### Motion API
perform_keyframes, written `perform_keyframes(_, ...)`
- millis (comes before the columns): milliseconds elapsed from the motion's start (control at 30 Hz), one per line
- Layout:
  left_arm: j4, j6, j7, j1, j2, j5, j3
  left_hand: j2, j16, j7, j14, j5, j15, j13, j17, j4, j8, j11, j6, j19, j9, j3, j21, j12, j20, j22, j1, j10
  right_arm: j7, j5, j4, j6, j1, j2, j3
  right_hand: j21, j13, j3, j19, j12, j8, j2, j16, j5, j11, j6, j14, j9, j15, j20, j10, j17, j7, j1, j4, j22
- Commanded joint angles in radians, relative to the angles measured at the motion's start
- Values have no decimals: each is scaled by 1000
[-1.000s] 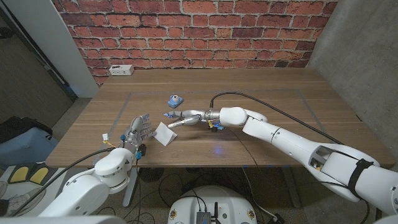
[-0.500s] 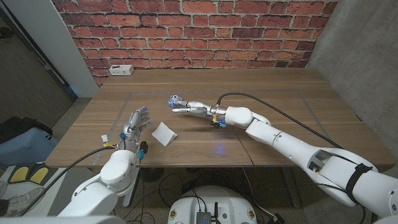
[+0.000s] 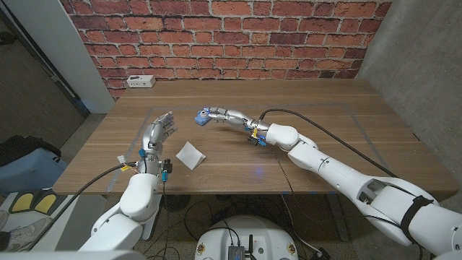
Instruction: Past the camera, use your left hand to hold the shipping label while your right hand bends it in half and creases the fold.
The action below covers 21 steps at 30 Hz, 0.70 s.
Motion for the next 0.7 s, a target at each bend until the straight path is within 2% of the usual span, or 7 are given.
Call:
perform_keyframes(33, 104, -127, -68, -55, -30, 78, 2, -14, 1, -8, -3, 6, -15, 3, 1, -10, 8, -16, 13, -12, 4, 1, -2, 4, 1, 3, 6, 0, -51, 44, -20, -1, -30, -7, 42, 6, 3, 10, 12, 7, 3, 11, 4, -4, -2, 15, 7, 3, -2, 8, 14, 2, -4, 5, -2, 0)
perform_keyframes(333, 161, -163, -101, -97, -38, 94, -6, -21, -3, -21, -19, 6, -21, 3, 0, -20, 4, -27, 12, -28, 3, -1, -1, 3, 0, 4, 9, -1, -110, 48, -65, -20, -55, -23, 69, 6, 2, 13, 19, 8, 3, 16, 5, -8, 4, 31, 17, 2, 0, 8, 24, 0, 5, 9, -6, 0)
perform_keyframes(700, 227, -187, -181, -163, -14, 57, -14, -25, -3, -27, -25, 6, -28, 3, 0, -26, 1, -34, 11, -39, 3, -4, 0, 1, 0, 5, 9, -3, -202, 41, -158, -79, -97, -46, 98, 7, 2, 18, 30, 10, 2, 22, 6, -13, 9, 47, 29, 2, 2, 12, 43, -3, 4, 14, -11, 0)
